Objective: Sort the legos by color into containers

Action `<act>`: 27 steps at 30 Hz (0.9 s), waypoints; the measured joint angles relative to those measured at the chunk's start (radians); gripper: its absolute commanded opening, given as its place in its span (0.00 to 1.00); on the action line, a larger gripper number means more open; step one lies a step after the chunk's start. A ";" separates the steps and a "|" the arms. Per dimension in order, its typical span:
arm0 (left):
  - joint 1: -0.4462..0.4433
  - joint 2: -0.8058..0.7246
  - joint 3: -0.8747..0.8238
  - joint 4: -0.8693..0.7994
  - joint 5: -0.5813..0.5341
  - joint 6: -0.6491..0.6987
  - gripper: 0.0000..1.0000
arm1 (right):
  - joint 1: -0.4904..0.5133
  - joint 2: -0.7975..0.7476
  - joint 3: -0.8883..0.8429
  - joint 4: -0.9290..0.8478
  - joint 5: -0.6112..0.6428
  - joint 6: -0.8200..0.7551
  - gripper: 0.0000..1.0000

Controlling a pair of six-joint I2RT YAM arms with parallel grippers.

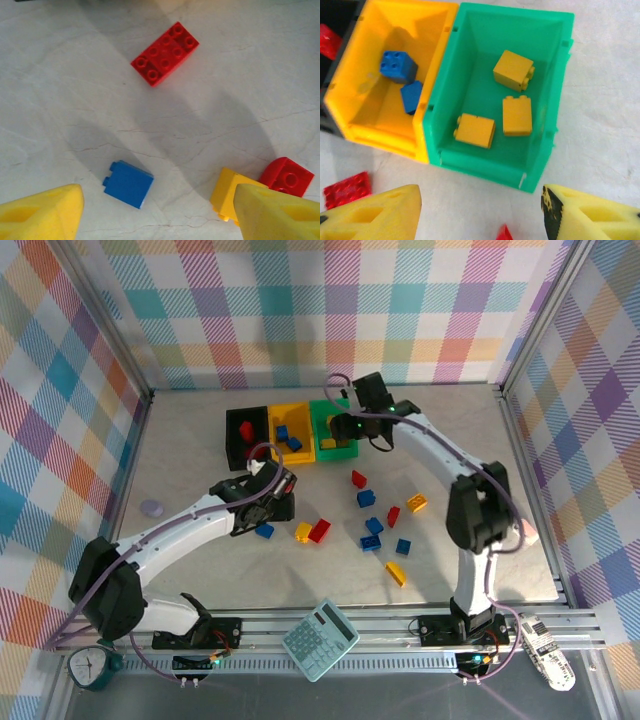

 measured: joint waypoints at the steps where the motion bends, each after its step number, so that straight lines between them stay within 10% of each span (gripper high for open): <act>1: -0.004 0.006 0.001 0.008 0.009 0.003 0.78 | 0.000 -0.040 -0.038 0.008 -0.003 0.006 0.65; 27: -0.109 0.252 -0.039 0.181 0.156 0.039 0.65 | 0.006 -0.433 -0.558 0.066 -0.016 0.138 0.65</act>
